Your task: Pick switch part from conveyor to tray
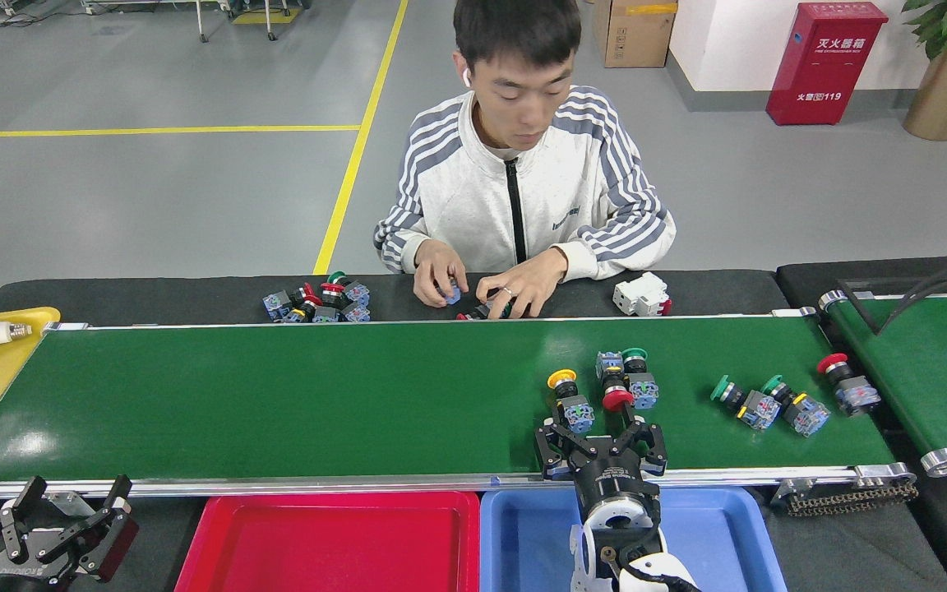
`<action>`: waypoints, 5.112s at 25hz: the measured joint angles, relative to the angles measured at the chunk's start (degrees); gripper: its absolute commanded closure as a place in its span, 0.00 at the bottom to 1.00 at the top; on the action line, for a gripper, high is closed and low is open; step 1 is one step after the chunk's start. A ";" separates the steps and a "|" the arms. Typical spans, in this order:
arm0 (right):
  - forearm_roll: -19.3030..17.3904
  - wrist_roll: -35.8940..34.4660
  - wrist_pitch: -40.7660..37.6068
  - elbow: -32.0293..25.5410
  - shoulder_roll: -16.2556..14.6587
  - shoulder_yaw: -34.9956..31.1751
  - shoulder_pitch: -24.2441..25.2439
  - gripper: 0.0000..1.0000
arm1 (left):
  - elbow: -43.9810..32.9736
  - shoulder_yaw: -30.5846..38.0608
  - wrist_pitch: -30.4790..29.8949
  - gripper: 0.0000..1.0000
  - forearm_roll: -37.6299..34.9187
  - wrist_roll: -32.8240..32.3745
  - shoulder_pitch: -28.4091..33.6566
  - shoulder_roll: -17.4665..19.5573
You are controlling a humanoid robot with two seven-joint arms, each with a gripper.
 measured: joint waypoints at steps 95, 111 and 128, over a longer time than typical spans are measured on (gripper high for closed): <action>-7.51 1.42 -16.40 13.67 -1.42 15.97 -12.84 0.88 | 45.88 -28.94 17.76 0.80 -20.49 -6.94 -46.52 -25.73; -7.47 1.30 -19.96 -12.01 -9.82 15.96 3.88 0.98 | 7.51 -20.78 -21.54 0.83 -13.99 -4.30 -18.24 -3.91; -6.36 0.24 -17.21 -22.91 -9.18 12.11 13.90 0.00 | -5.15 1.56 -24.74 0.00 -13.95 -4.26 -3.58 -13.91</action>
